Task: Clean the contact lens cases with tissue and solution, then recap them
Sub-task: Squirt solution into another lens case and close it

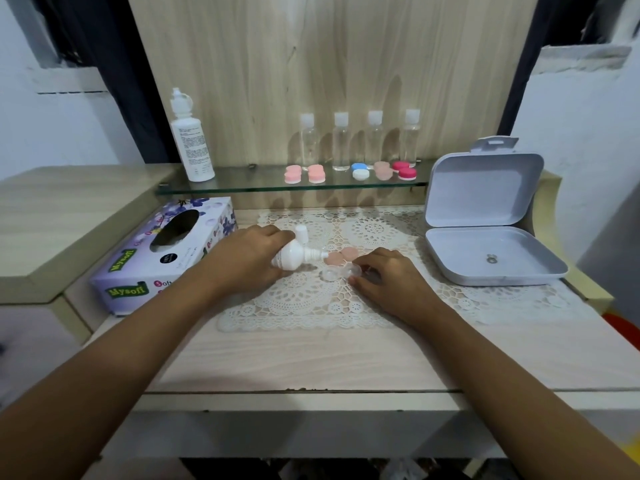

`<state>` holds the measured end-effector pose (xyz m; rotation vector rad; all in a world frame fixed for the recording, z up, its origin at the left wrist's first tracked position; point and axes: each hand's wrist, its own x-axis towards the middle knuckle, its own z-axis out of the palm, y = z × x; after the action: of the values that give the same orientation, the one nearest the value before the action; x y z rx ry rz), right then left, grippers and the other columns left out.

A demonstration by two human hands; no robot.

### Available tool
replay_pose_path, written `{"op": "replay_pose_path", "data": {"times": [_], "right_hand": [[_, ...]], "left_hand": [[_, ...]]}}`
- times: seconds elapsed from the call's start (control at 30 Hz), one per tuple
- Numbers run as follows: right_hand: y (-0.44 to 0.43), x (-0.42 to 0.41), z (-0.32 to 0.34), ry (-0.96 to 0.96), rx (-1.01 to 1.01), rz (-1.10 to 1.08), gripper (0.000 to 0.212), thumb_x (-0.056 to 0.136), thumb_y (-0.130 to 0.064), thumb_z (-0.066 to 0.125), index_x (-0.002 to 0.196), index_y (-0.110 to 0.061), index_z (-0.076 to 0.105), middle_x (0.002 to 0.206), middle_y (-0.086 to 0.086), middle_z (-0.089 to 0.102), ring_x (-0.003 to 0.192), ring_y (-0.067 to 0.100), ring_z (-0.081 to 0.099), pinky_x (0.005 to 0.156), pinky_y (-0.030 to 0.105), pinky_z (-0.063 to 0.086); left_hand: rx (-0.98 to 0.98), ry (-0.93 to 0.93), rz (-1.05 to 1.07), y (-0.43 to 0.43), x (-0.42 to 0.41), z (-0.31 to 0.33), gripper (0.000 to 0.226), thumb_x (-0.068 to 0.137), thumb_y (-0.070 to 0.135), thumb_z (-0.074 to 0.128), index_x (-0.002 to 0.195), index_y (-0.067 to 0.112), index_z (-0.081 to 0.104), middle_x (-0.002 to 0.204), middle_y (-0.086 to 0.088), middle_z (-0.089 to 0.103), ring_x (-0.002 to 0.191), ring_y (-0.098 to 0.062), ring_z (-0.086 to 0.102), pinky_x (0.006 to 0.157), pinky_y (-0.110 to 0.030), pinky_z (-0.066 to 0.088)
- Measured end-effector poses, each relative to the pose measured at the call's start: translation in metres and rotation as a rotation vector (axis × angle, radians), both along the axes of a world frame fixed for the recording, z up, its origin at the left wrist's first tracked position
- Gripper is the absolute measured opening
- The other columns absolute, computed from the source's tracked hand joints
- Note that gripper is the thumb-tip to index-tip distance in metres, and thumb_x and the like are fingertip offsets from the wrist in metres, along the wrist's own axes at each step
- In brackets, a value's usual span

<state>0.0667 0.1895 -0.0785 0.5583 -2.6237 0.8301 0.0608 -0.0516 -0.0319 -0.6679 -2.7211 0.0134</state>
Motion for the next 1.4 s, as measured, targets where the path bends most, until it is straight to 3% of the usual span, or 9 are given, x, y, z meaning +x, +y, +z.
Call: {"op": "replay_pose_path", "data": {"times": [0.27,0.63,1.13,1.4], "right_hand": [[0.001,0.000,0.001,-0.008,-0.001,0.010,0.022,0.084,-0.028,0.062,0.101,-0.014,0.067,0.095,0.005,0.062,0.095,0.024,0.052,0.083,0.032,0.042],[0.000,-0.002,0.000,0.012,-0.003,0.017,0.021,0.083,-0.028,0.063,0.098,-0.014,0.068,0.091,0.004,0.063,0.090,0.025,0.053,0.080,0.032,0.043],[0.001,-0.003,0.000,0.014,0.004,0.027,0.022,0.084,-0.027,0.064,0.100,-0.013,0.068,0.095,0.004,0.064,0.091,0.022,0.052,0.079,0.028,0.039],[0.001,-0.004,0.000,0.009,0.003,0.024,0.022,0.084,-0.029,0.064,0.100,-0.015,0.068,0.095,0.002,0.063,0.092,0.020,0.052,0.078,0.027,0.039]], "left_hand": [[-0.148,0.094,-0.071,0.007,-0.004,-0.003,0.055,0.086,0.043,0.060,0.134,0.020,0.046,0.124,-0.001,0.058,0.106,-0.023,0.055,0.088,-0.035,0.042],[-0.222,0.260,-0.166,0.005,-0.006,-0.001,0.050,0.060,0.019,0.086,0.105,0.008,0.065,0.089,-0.010,0.069,0.073,-0.030,0.063,0.067,-0.039,0.050],[-0.233,0.383,-0.203,0.009,-0.009,-0.004,0.053,0.059,0.022,0.086,0.105,0.009,0.064,0.093,-0.010,0.070,0.080,-0.032,0.064,0.075,-0.042,0.051],[-0.217,0.433,-0.219,0.007,-0.012,-0.008,0.055,0.054,0.011,0.089,0.104,0.008,0.065,0.094,-0.010,0.070,0.081,-0.031,0.065,0.075,-0.040,0.051]]}}
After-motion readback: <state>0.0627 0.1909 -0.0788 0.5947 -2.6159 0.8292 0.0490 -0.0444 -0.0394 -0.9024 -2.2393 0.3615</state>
